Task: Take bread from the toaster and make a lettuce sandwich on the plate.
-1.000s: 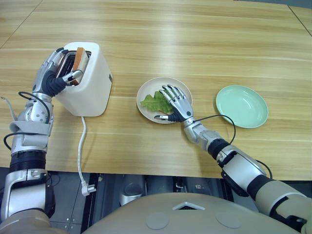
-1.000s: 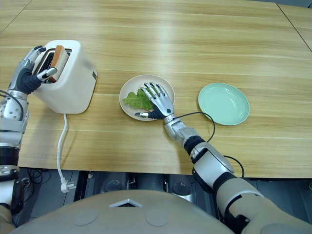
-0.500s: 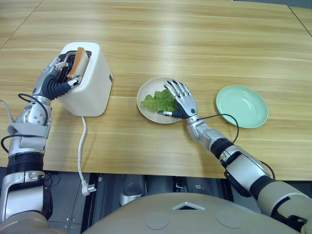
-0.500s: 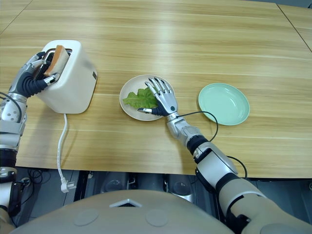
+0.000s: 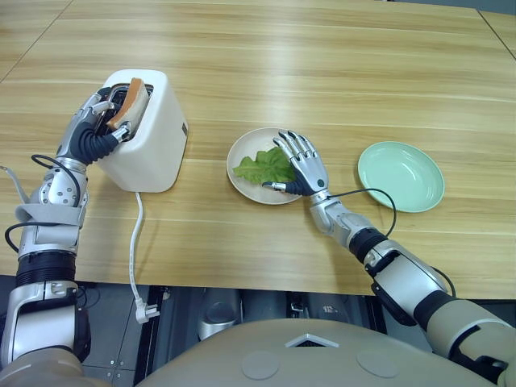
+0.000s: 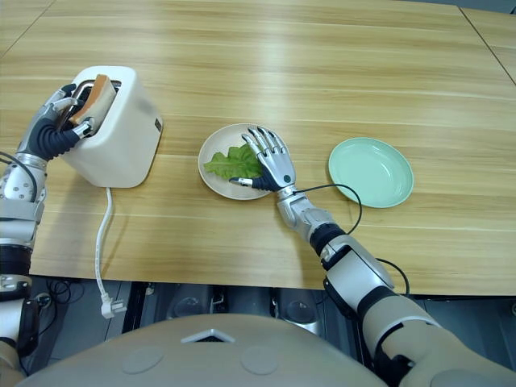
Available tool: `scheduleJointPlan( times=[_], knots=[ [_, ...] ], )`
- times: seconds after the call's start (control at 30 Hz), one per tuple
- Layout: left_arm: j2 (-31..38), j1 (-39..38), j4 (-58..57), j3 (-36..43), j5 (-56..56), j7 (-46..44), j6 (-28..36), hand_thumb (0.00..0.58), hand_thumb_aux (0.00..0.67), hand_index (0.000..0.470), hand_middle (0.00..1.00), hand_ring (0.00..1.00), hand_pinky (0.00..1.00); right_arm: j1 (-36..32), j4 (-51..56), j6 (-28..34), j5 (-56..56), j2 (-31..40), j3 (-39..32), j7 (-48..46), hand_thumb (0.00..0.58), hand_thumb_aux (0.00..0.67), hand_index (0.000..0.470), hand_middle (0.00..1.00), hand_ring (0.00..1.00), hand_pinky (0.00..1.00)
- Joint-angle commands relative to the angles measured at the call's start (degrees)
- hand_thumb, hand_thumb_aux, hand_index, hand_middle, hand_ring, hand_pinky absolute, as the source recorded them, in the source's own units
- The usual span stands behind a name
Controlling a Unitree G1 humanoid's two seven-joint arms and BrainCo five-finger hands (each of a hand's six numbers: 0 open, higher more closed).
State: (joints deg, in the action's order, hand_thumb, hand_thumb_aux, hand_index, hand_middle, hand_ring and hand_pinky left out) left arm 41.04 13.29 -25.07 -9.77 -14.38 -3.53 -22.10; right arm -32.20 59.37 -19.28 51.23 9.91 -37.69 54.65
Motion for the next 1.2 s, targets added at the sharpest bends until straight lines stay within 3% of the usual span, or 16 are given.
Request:
scheduleJointPlan(
  times=[0.03,0.3,0.37,0.4,0.43,0.47,1.2],
  knots=[
    [-1.3,2.2,-0.6,-1.3,4.0,-0.9,-1.2,0.580,0.670,0.460,0.00,0.00,0.00,0.6,-0.4,-0.3,-0.4,0.0,0.2,0.2,0.000,0.000,0.000,0.00,0.00,0.00],
    [-1.9,5.7,0.0,-3.8,6.4,1.4,-2.9,0.580,0.670,0.460,0.00,0.00,0.00,0.8,-0.8,-0.6,-0.5,-0.1,0.2,0.1,0.000,0.000,0.000,0.00,0.00,0.00],
    [-2.0,6.1,0.0,-3.9,6.4,1.9,-3.3,0.580,0.670,0.460,0.16,0.16,0.16,0.9,-1.1,-0.6,-0.5,-0.1,0.3,0.1,0.000,0.000,0.000,0.00,0.00,0.00],
    [-2.0,6.2,0.0,-4.0,6.5,2.2,-3.6,0.580,0.670,0.460,0.16,0.16,0.16,0.9,-1.3,-0.7,-0.6,-0.1,0.3,0.1,0.000,0.000,0.000,0.00,0.00,0.00],
    [-2.1,6.4,-0.1,-4.1,6.6,2.4,-3.8,0.580,0.670,0.460,0.91,0.91,0.91,1.0,-1.5,-0.7,-0.6,0.0,0.4,0.1,0.000,0.000,0.000,0.00,0.00,0.00],
    [-2.2,6.6,-0.1,-4.1,6.8,2.4,-4.1,0.580,0.670,0.460,1.00,1.00,1.00,1.0,-1.7,-0.7,-0.6,0.0,0.5,0.1,0.000,0.000,0.000,0.00,0.00,0.00],
    [-5.1,11.2,1.7,-6.7,12.3,2.1,-5.3,0.580,0.670,0.460,1.00,1.00,1.00,3.2,-9.0,-0.9,-1.9,3.1,4.4,-1.2,0.000,0.000,0.000,0.00,0.00,0.00]
  ],
)
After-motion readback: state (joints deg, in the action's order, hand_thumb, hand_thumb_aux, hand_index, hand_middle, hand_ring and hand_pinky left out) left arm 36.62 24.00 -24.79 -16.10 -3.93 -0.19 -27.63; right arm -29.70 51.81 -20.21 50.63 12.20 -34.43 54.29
